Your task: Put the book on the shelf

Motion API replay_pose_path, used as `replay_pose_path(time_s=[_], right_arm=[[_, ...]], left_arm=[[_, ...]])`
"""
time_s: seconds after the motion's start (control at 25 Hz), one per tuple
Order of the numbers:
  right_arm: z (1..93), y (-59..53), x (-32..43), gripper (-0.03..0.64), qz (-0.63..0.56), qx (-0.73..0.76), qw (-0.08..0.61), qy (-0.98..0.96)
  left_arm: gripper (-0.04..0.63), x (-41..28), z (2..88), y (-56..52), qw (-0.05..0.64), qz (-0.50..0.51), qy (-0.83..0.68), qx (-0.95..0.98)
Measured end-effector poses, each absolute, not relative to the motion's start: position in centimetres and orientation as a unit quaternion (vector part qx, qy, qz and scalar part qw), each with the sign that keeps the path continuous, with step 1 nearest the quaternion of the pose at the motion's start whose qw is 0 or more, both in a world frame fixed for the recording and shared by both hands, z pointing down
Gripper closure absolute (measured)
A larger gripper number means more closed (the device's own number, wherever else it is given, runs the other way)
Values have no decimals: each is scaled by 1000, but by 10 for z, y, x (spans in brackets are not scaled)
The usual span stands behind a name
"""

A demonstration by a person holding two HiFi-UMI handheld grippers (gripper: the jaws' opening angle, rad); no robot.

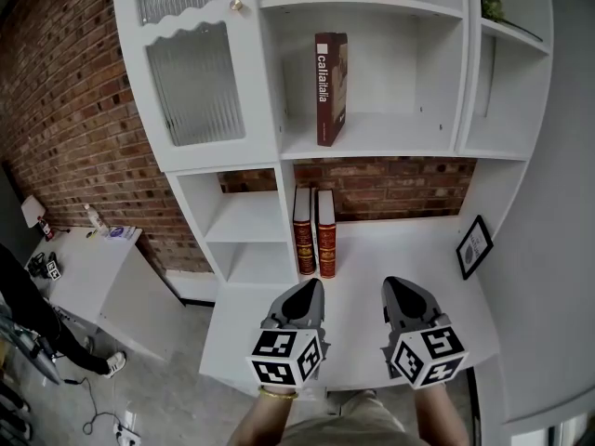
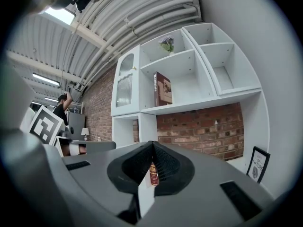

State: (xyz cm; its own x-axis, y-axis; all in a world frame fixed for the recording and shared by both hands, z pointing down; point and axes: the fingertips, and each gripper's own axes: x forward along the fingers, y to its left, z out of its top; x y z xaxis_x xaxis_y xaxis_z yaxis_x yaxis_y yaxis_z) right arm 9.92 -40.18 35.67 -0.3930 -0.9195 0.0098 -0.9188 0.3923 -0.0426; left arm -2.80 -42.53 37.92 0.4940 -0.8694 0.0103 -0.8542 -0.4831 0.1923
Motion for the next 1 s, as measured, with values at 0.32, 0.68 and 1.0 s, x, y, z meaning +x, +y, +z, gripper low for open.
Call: replay_pose_path(time_s=[0.32, 0.68, 1.0], right_arm=[[361, -397, 97, 611, -24, -551, 4, 834], [355, -393, 97, 611, -20, -550, 12, 835], [352, -393, 98, 611, -19, -547, 11, 837]], left_arm=[[586, -29, 376, -422, 83, -47, -499, 861], [586, -27, 373, -421, 80, -47, -495, 864], [586, -26, 374, -422, 82, -46, -496, 863]])
